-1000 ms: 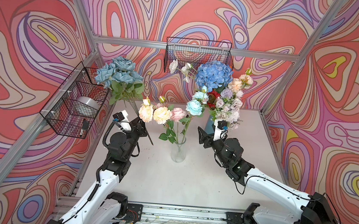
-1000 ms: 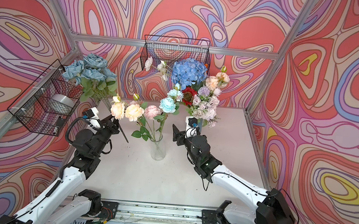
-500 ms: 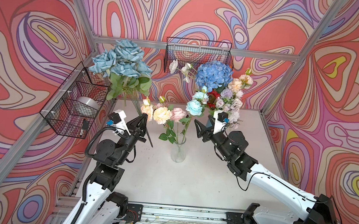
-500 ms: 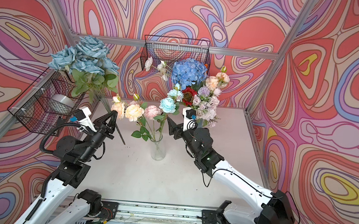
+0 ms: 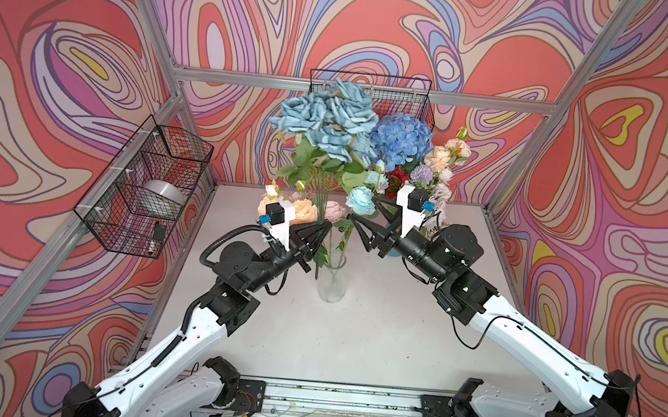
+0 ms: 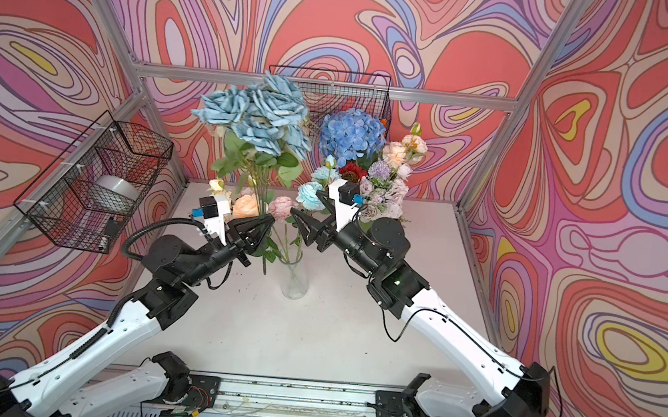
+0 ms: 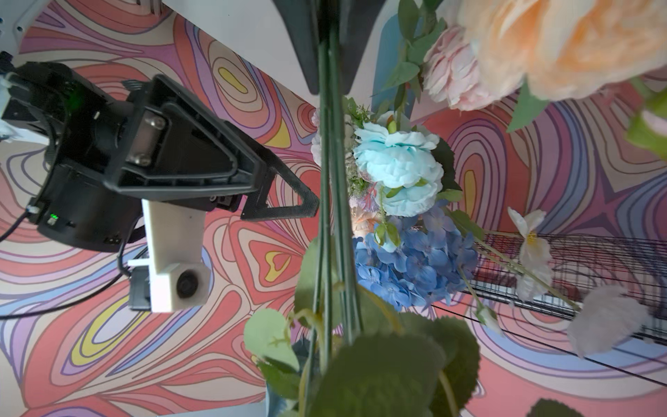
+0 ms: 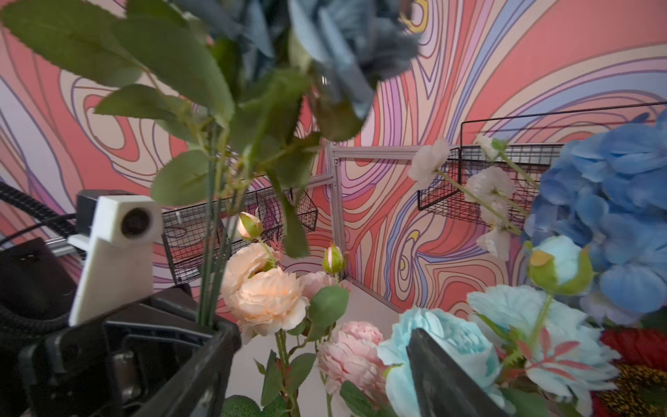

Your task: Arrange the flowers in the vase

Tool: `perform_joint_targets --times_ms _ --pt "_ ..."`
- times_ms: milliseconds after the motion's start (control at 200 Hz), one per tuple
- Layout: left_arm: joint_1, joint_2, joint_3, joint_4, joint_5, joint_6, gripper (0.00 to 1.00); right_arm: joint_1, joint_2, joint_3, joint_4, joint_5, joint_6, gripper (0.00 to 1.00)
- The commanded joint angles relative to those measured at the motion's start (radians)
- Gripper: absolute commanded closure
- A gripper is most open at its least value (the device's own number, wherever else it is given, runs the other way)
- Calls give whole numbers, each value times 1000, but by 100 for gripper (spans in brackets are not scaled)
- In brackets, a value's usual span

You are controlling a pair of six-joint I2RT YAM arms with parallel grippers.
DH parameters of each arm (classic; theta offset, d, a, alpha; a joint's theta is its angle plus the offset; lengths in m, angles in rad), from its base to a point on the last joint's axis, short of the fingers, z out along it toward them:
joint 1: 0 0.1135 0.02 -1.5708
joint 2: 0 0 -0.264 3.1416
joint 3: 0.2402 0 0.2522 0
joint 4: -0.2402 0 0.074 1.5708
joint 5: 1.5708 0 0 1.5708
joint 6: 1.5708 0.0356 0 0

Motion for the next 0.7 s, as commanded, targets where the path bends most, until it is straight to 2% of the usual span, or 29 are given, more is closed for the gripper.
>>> perform_joint_targets --times_ms 0,230,371,696 --pt "-55 43 65 59 0 110 100 1 9 22 -27 -113 43 22" --pt "-168 95 96 11 -110 239 100 1 24 3 -25 -126 89 26" --pt "-200 109 94 13 -175 275 100 0 39 -8 -21 -131 126 32" --pt "-228 120 91 16 -313 307 100 1 55 -34 7 -155 203 66"
